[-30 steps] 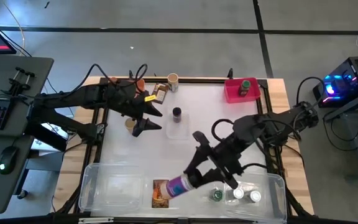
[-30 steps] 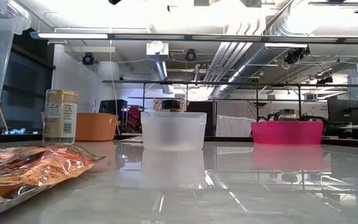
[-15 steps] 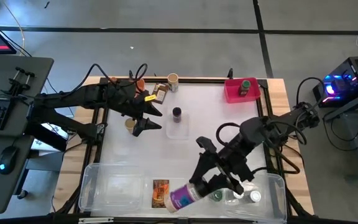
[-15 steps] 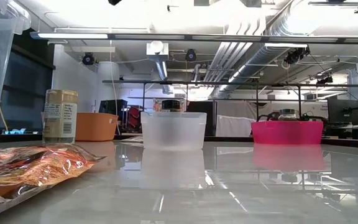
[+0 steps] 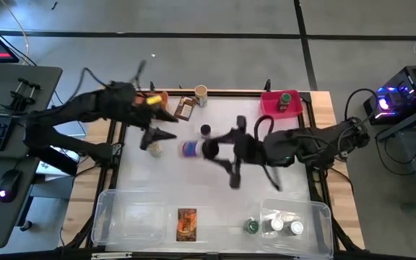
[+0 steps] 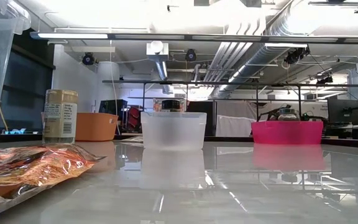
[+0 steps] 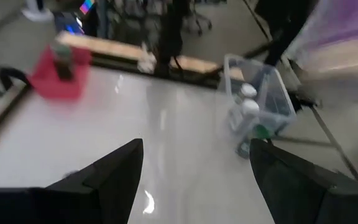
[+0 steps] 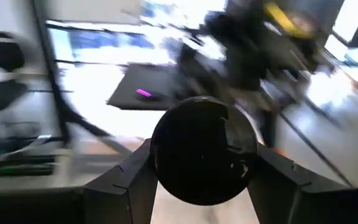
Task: Sort spices by type
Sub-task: Put the black seasoning bottle into the white bin
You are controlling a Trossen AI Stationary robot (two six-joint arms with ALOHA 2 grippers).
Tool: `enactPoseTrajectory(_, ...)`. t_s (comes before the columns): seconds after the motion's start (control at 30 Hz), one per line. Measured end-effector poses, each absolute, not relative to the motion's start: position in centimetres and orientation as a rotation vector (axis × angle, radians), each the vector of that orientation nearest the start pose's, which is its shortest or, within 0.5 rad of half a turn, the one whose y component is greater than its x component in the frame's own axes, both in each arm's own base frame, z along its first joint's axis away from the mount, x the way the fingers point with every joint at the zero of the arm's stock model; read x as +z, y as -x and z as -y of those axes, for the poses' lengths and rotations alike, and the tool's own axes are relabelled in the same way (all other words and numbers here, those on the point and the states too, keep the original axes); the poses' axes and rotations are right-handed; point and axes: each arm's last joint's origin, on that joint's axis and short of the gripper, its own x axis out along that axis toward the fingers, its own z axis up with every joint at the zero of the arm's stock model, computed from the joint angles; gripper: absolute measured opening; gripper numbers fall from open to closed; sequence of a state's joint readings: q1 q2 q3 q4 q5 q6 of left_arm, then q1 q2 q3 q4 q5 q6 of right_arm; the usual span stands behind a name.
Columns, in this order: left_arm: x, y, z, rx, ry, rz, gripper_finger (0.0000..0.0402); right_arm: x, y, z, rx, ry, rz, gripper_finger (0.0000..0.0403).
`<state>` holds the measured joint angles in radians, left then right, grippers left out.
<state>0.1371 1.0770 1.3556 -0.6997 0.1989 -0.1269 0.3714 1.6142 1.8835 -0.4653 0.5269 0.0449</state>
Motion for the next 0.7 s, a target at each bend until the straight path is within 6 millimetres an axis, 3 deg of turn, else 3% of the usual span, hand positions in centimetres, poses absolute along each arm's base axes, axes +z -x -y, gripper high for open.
enactPoseTrajectory(0.23, 44.4, -15.1, -3.1, 0.049, 0.117, -0.273, 0.0282, 44.2, -34.1, -4.9, -0.437, -0.285, -0.350, 0.0196)
enactPoseTrajectory(0.43, 44.3, -12.7, -3.1, 0.082, 0.070, -0.302, 0.0282, 38.7, -36.3, -0.2, -0.505, -0.503, -0.706, 0.0196)
enactPoseTrajectory(0.57, 43.7, -12.2, -3.1, 0.087, 0.055, -0.369, 0.0282, 35.5, -37.8, 1.6, -0.573, -0.526, -0.856, 0.0196)
enactPoseTrajectory(0.7, 43.5, -12.1, -3.1, 0.086, 0.044, -0.394, 0.0282, 33.3, -39.6, 2.4, -0.559, -0.531, -0.893, 0.0196)
